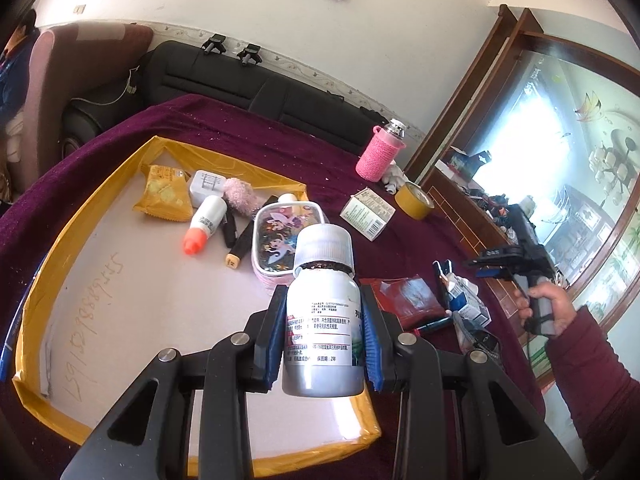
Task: Organize objects
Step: 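Carry the white bottle toward the tray with the left gripper while the right grasps a black marker, then lower the white bottle and black marker into the tray and open both grippers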
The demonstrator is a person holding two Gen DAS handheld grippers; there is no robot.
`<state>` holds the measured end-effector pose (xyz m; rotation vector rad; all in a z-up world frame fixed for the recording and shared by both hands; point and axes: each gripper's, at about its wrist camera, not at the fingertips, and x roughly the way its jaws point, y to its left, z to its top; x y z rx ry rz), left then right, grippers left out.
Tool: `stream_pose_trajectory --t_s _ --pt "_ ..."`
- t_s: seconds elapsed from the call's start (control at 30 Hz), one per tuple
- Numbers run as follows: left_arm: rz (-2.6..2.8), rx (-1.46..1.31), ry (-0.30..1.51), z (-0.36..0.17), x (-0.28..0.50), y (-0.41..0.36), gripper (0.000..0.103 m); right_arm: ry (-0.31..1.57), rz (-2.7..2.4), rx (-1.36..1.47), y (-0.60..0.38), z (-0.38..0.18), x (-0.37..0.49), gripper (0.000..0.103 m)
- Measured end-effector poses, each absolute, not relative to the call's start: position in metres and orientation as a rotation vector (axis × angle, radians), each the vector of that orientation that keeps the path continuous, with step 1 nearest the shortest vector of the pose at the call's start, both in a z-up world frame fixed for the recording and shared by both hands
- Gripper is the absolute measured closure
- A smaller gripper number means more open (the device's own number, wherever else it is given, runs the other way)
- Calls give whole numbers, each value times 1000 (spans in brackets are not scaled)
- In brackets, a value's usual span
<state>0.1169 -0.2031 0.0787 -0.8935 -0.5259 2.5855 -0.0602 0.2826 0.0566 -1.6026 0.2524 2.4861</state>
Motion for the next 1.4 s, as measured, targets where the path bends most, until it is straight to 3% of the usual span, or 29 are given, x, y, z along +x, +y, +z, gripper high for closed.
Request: stream_pose_trajectory --t_s 0.2,0.4,0.73,1.03,1.2,1.4 --pt "2622 -891 -463 89 123 -192 74 159 2387 -1673 272 20 -88 74" --pt "2618 -930 -477 84 116 -191 74 72 2456 -1626 250 27 -78 91" --pt "2699 -895 -472 90 126 -203 74 357 2705 -1389 262 90 -25 91" --pt "2808 -880 -473 97 139 -232 74 289 2994 -1190 199 168 13 91" --pt "2877 -916 -425 97 135 -252 74 223 3146 -1261 140 183 28 91" --pt "2915 -1028 -344 84 113 -270 74 254 3265 -1564 68 164 37 91"
